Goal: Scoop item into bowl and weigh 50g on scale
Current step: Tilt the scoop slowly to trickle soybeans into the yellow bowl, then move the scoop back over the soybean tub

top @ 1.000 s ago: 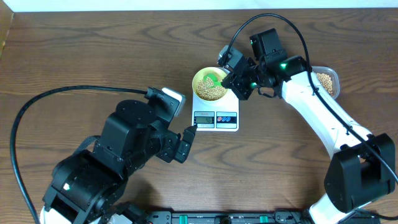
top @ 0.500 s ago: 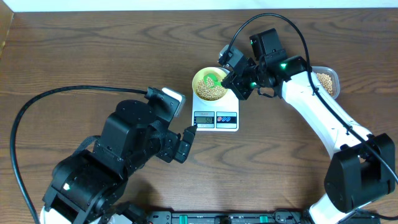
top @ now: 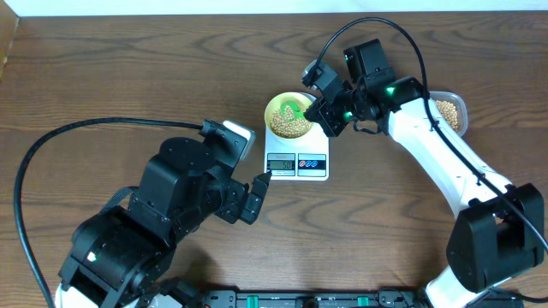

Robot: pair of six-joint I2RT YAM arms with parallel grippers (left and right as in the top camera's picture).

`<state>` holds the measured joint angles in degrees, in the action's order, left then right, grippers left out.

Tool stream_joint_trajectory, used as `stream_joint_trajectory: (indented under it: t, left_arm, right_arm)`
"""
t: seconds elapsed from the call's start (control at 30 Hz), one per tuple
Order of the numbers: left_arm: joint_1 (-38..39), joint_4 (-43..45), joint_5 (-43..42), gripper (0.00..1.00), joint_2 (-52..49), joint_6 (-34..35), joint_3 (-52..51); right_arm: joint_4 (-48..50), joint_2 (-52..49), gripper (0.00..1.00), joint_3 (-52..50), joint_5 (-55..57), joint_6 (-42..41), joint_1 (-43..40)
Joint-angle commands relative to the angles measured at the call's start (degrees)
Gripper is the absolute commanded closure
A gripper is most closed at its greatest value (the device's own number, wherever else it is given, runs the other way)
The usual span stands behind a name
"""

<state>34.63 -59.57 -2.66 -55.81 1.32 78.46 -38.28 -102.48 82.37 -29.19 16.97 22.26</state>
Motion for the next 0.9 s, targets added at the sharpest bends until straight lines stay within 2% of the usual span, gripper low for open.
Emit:
stream_joint_trajectory:
  t: [0.0, 0.17, 0.37, 0.6, 0.87]
  left_arm:
    - [-0.2, 0.0, 0.2, 0.02, 0.1, 0.0, 0.6]
    - [-0.2, 0.0, 0.2, 0.02, 0.1, 0.0, 0.6]
    - [-0.2, 0.0, 0.2, 0.02, 0.1, 0.0, 0.6]
    - [-0.2, 0.0, 0.1, 0.02, 0.1, 0.0, 0.6]
    - [-0.2, 0.0, 0.2, 0.02, 0.1, 0.0, 0.6]
  right_arm:
    - [0.3, 0.6, 0.99, 1.3, -3.9, -4.5, -0.9]
    - [0.5, 0.6, 0.99, 1.3, -11.9, -11.9, -4.1]
    - [2.3, 0.6, 0.99, 1.3, -26.0, -19.4, -12.0]
    - [2.2, 0.6, 0.99, 1.3, -39.0, -22.6, -23.2]
    - [-3.3, 0.6, 0.99, 1.2, -40.6, -21.3, -32.3]
